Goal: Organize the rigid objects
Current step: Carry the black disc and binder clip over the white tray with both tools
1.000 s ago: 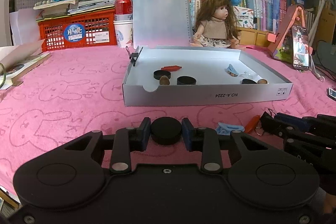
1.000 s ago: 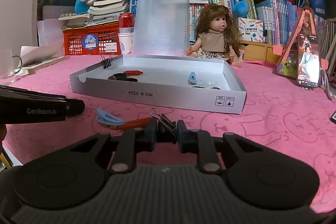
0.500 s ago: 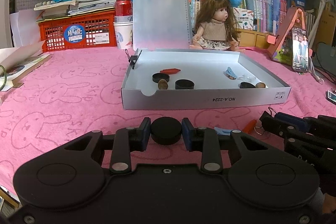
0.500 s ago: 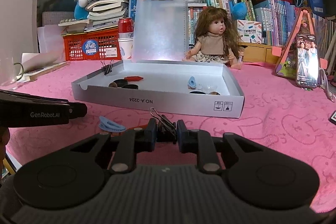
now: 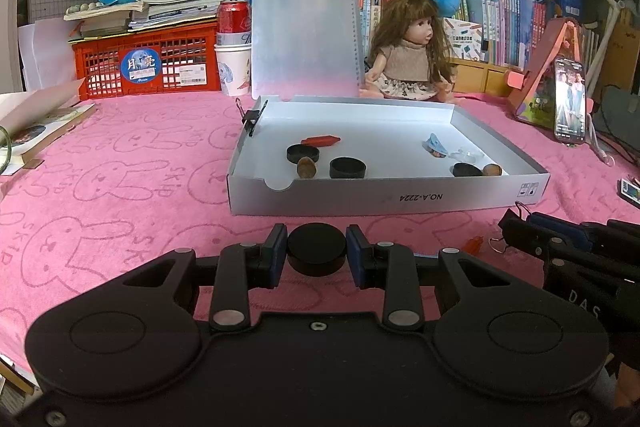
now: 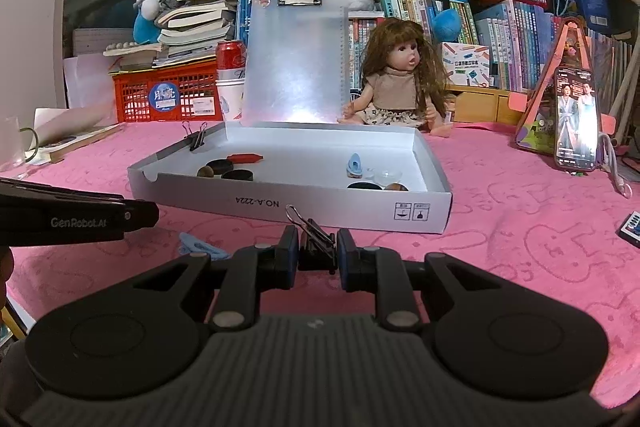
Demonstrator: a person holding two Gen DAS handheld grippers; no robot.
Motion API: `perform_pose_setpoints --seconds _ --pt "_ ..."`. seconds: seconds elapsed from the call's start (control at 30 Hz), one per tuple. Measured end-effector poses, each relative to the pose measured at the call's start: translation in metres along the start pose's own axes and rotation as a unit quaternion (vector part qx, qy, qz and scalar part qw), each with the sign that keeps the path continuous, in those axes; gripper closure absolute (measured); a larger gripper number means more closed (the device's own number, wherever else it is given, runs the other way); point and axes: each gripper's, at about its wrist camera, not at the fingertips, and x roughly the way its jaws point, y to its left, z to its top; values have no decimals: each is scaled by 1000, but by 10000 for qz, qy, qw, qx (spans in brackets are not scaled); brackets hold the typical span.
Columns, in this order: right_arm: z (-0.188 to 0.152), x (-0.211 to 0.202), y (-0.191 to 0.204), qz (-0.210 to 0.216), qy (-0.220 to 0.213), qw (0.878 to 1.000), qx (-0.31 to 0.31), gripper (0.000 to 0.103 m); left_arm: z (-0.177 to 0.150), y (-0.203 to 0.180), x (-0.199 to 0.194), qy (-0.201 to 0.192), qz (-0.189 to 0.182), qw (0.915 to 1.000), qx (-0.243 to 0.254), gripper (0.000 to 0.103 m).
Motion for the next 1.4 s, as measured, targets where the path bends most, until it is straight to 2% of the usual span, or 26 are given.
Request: perform_pose_setpoints --seconds 1.4 --pt "16 5 -11 -71 -111 9998 136 79 15 -9 1 -15 -197 9998 -101 73"
